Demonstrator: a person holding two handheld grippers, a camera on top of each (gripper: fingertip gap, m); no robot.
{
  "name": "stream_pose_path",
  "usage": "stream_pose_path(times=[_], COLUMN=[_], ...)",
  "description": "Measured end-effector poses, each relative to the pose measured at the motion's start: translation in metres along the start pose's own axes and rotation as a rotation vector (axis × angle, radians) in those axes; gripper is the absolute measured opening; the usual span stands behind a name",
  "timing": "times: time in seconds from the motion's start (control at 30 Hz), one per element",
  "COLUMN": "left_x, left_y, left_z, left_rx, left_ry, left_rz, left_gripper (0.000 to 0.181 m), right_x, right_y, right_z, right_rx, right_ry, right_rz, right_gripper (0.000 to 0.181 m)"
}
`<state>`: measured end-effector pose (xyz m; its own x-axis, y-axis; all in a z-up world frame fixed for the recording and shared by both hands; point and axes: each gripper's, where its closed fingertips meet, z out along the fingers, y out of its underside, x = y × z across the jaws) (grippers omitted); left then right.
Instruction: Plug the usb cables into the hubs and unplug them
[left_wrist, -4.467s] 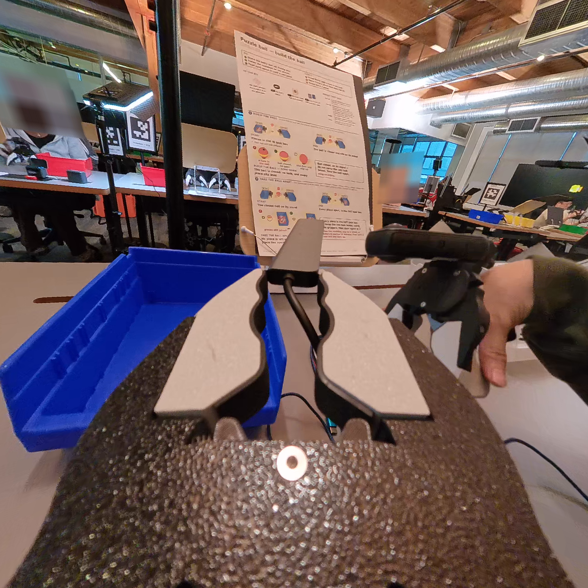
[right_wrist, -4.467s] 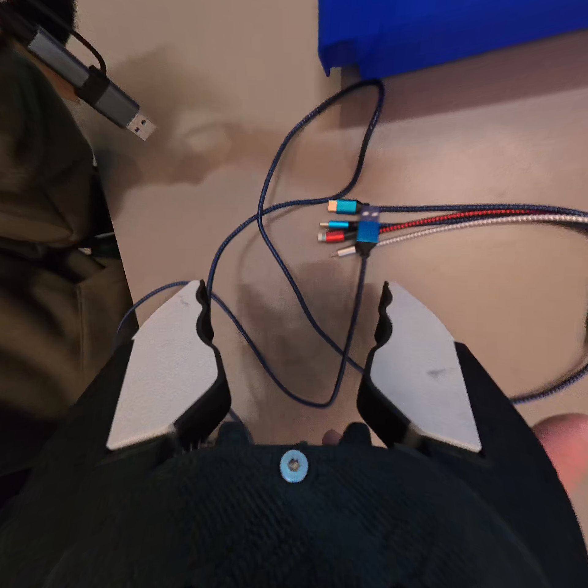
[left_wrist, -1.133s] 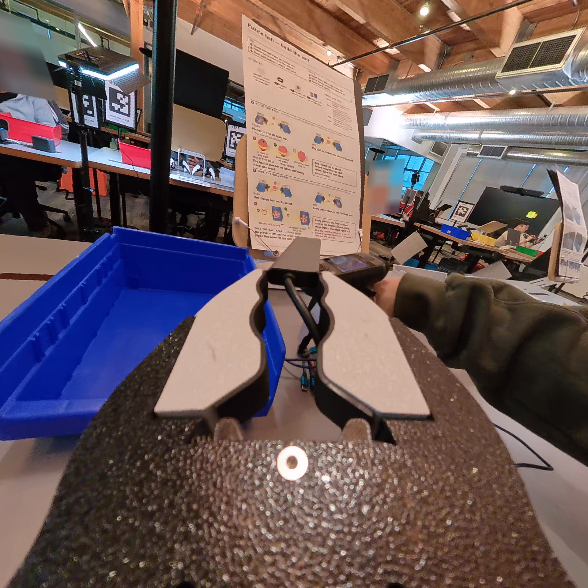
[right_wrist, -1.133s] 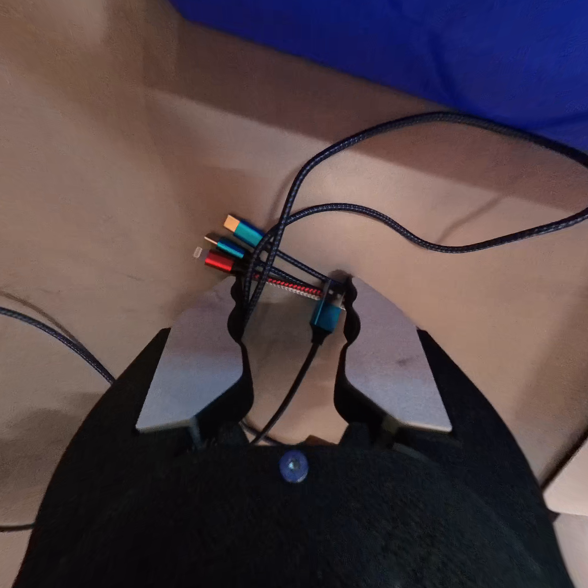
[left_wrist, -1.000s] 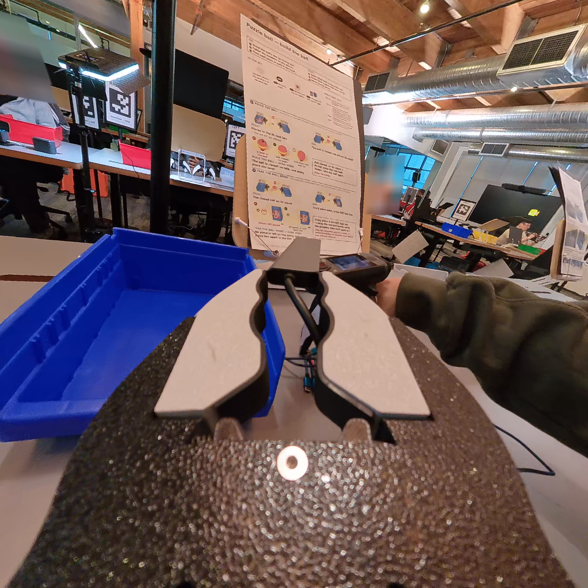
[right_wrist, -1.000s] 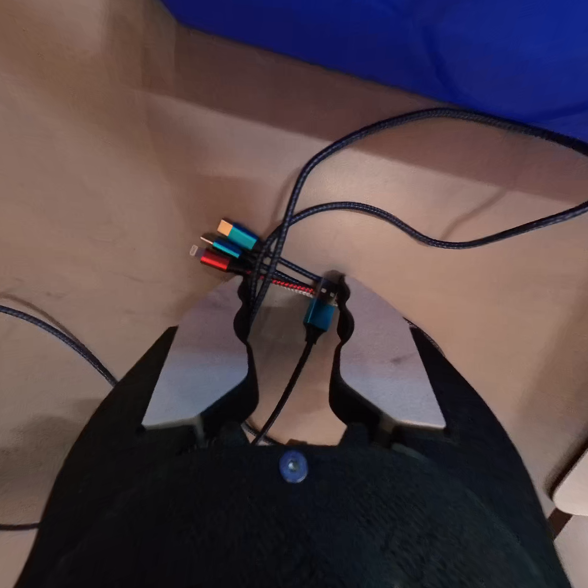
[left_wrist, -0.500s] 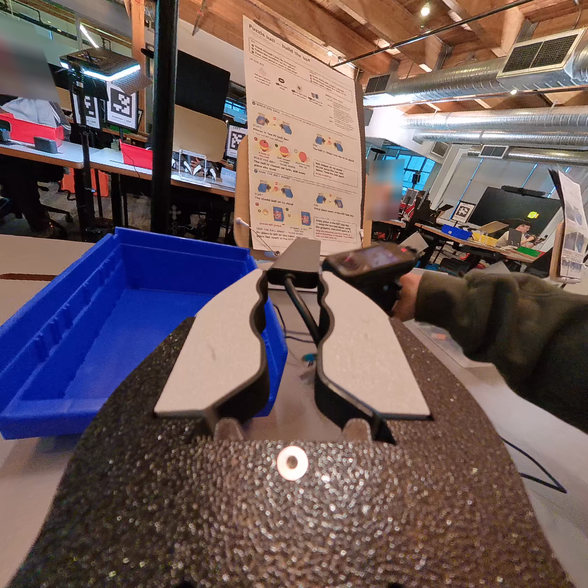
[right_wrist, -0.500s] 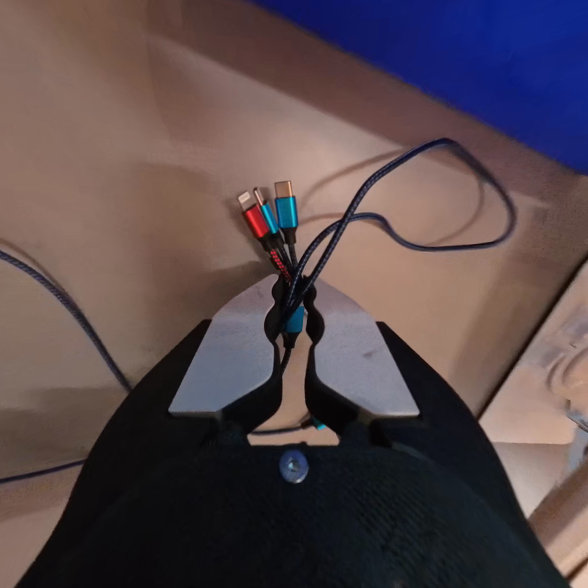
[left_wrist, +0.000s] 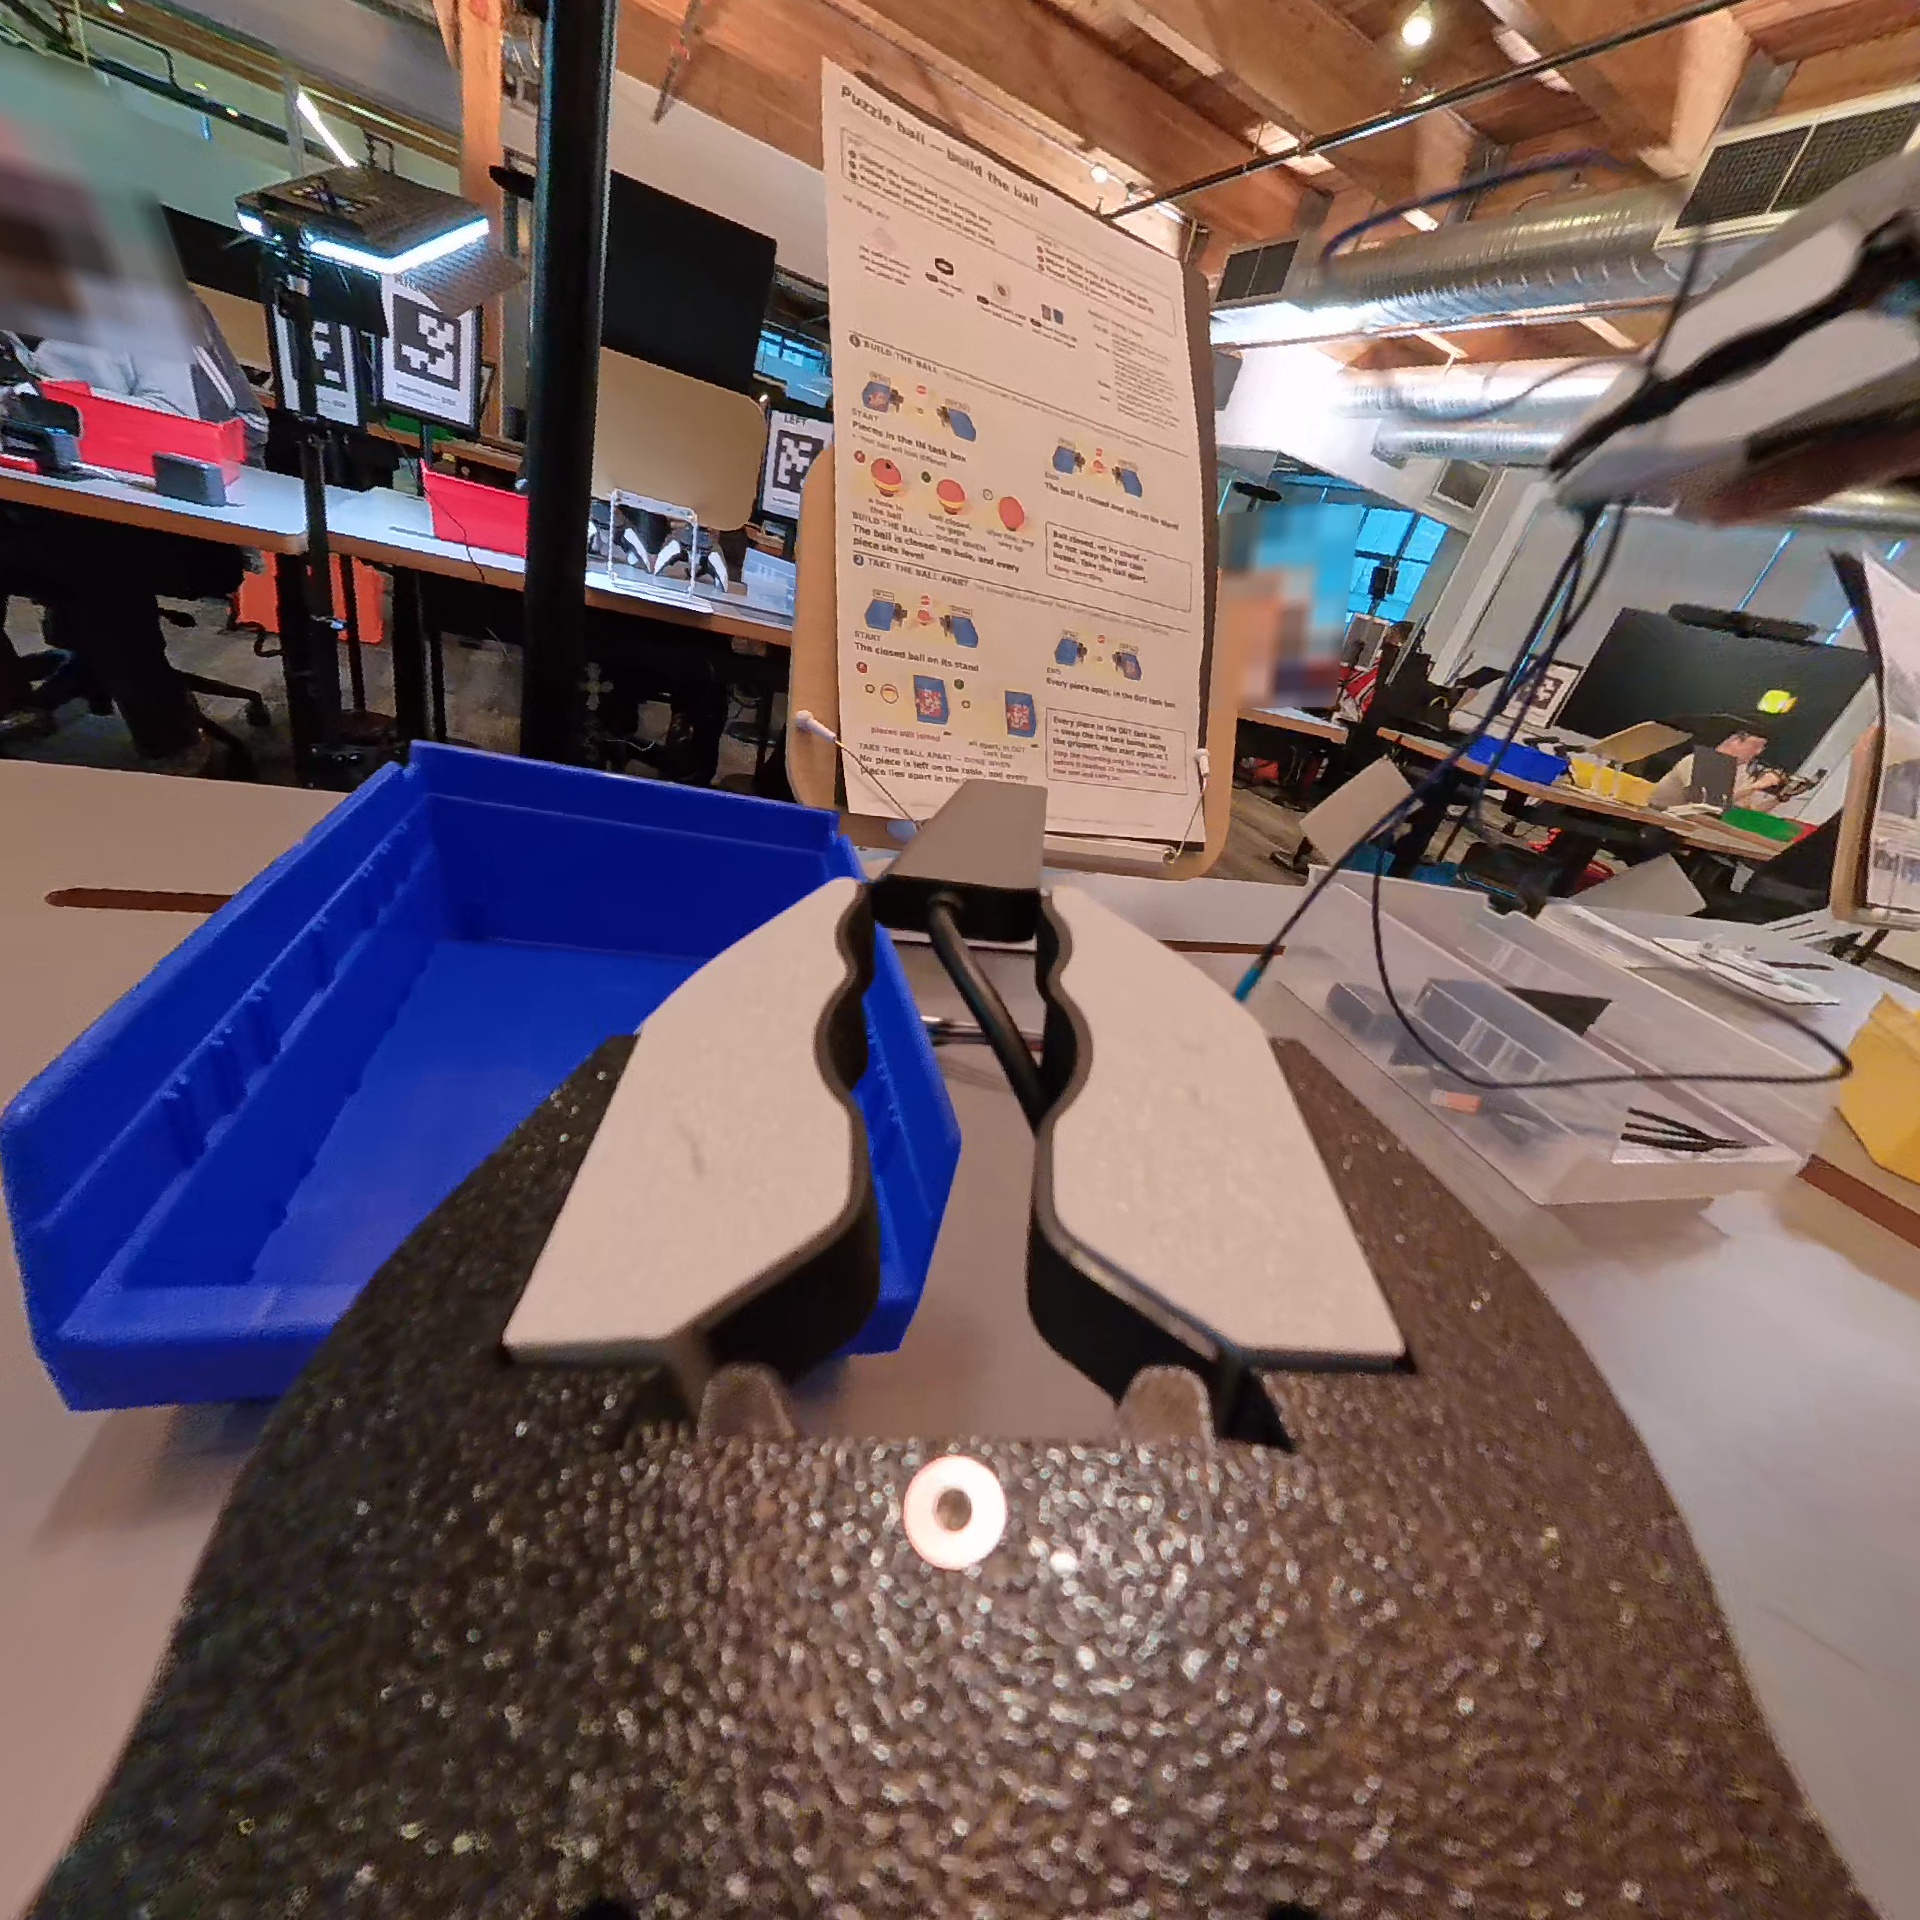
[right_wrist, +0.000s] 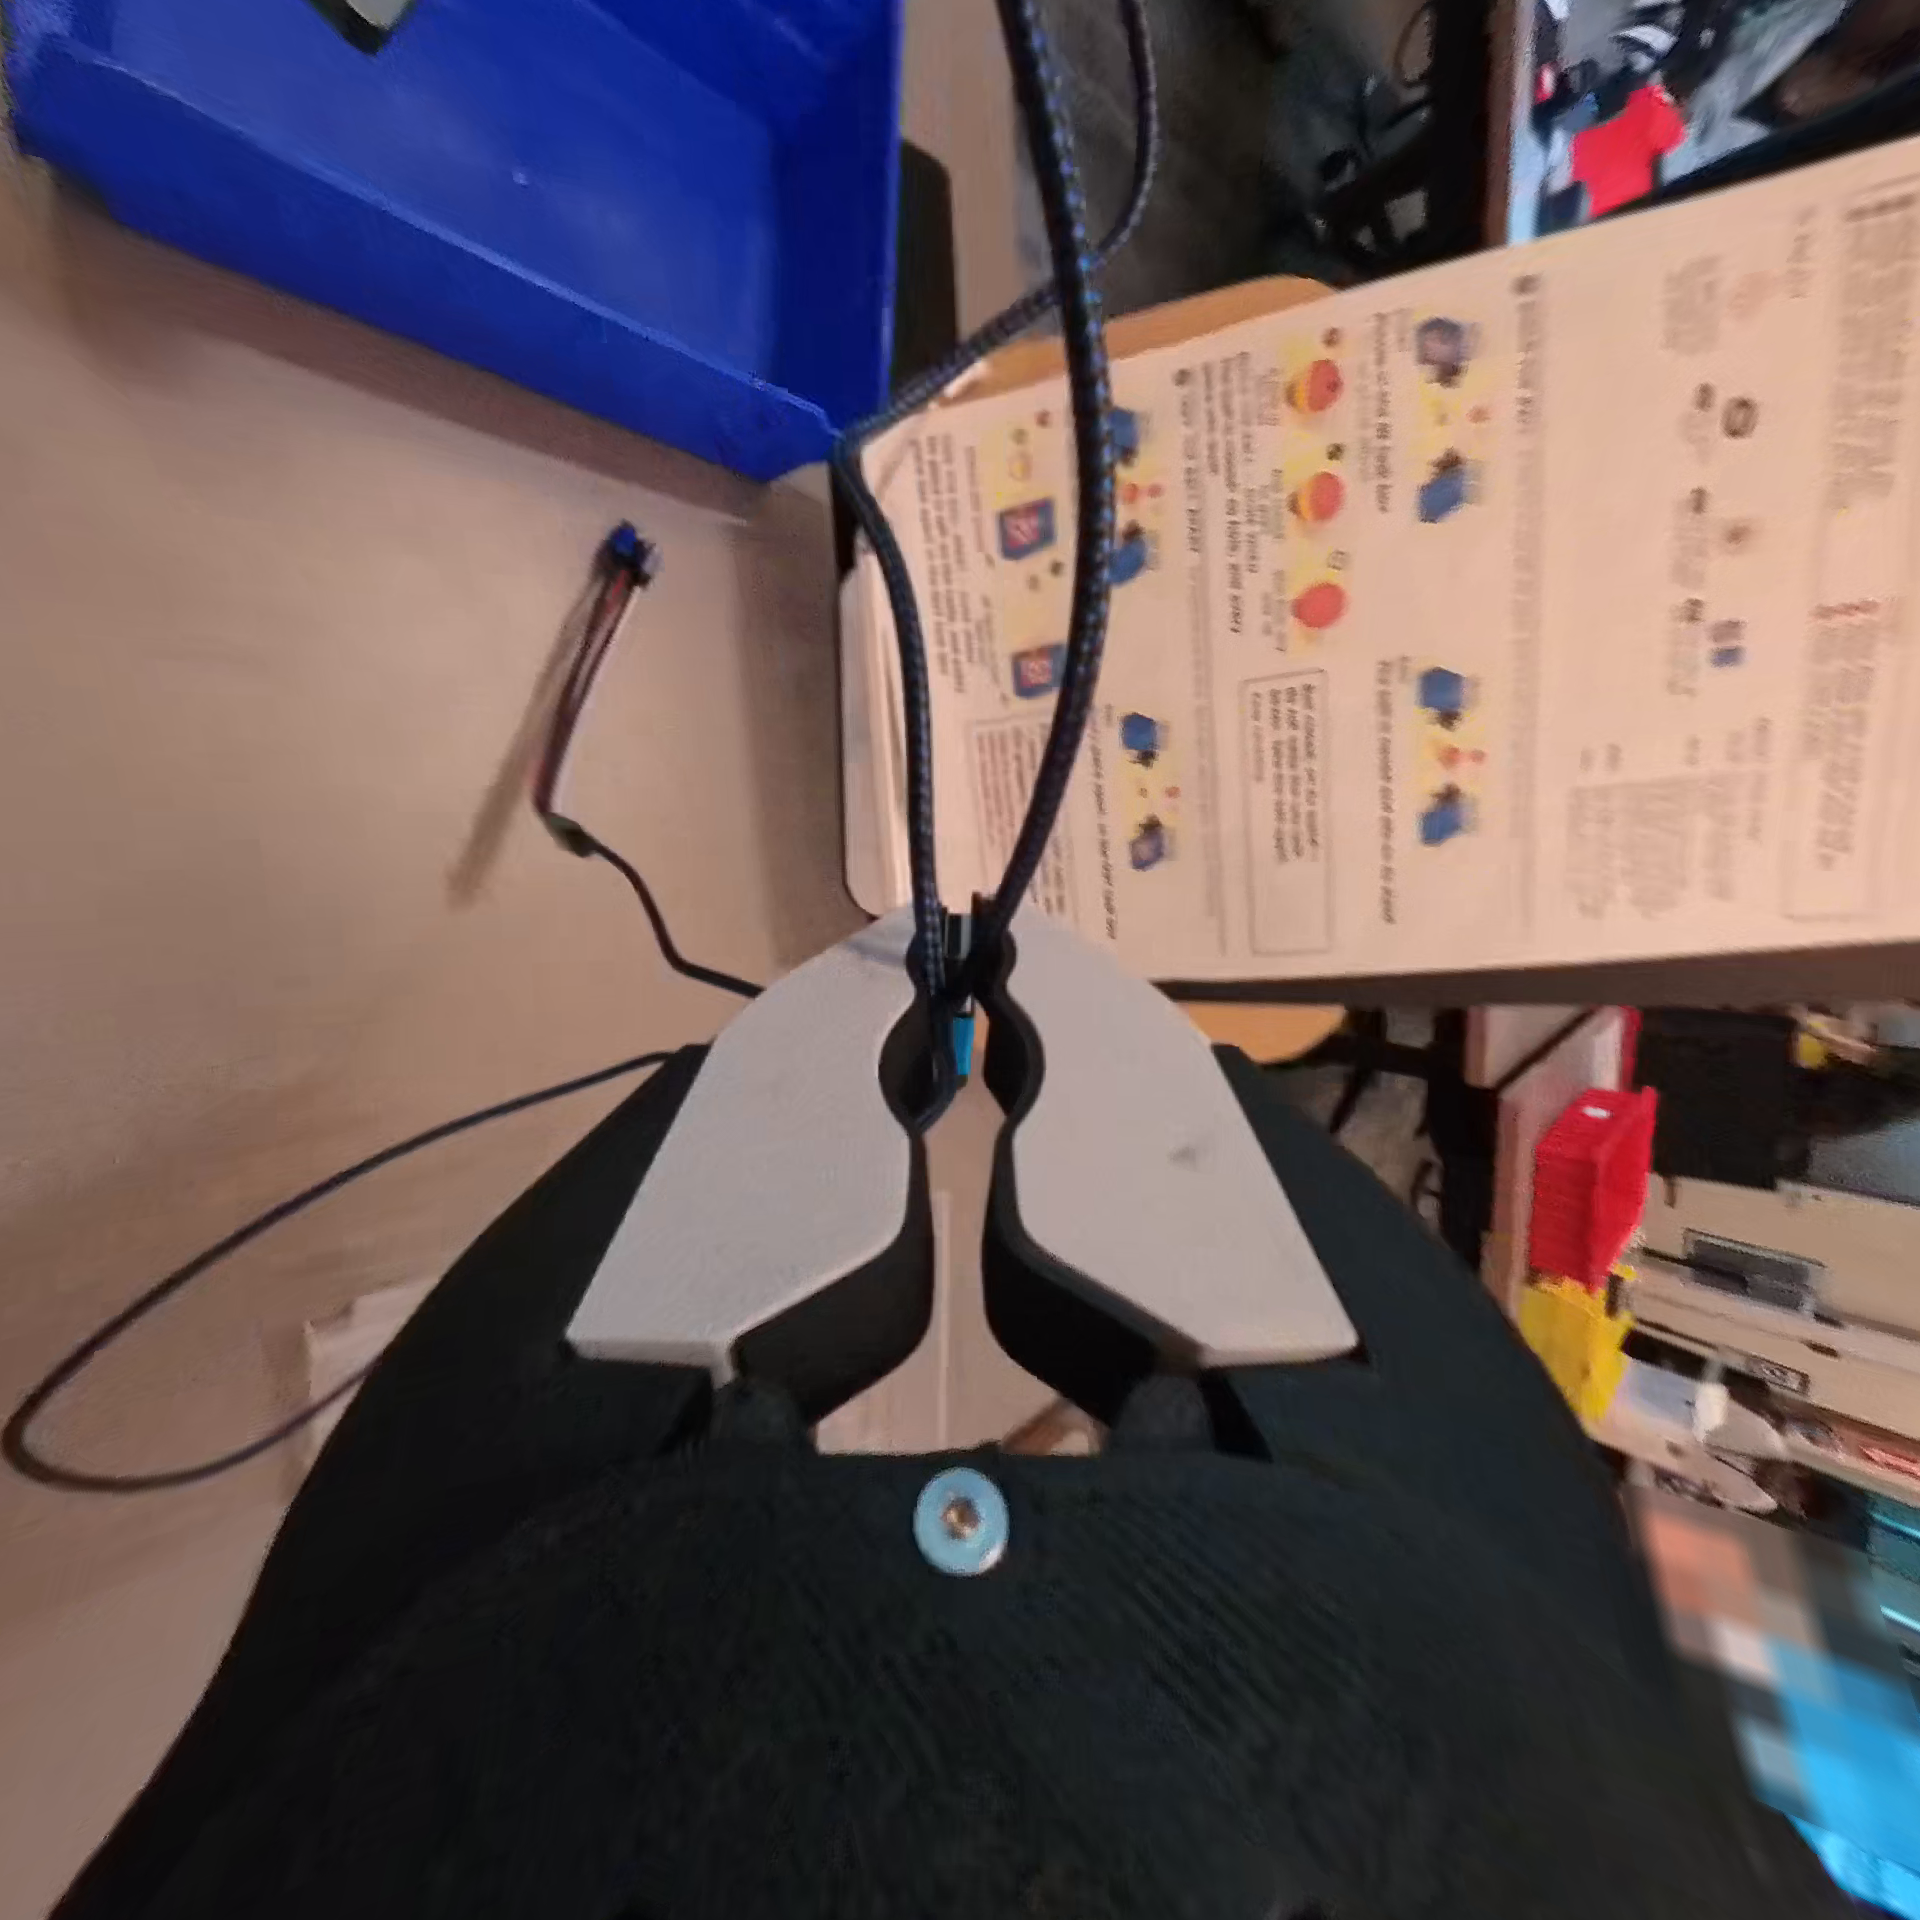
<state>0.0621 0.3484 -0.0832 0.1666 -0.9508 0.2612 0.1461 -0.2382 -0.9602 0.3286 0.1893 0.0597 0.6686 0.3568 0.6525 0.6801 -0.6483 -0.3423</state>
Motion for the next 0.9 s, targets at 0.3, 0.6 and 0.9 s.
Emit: stream_pose_path(times=[0.3,0.6,0.9], left_x=[0.017,0.034,0.044], left_y=[0.015,0.023,0.028], left_z=[0.014,0.021,0.026], left_rx=[-0.061,-0.095,-0.115], left_ry=[0.016,0.037,0.052], left_rz=[0.049,0.098,0.123], left_gripper=[0.028,0.028,0.028], right_x=[0.104,0.089,0.128], right_y=[0.068,0.149,0.154], right_z=[-0.149,-0.185,-0.241], right_rx=[0.035,0.037,0.043], right_ry=[0.448,0.507,0.556], right_rz=[0.029,0.128,0.208], right_gripper=[0.004,0.004,0.004])
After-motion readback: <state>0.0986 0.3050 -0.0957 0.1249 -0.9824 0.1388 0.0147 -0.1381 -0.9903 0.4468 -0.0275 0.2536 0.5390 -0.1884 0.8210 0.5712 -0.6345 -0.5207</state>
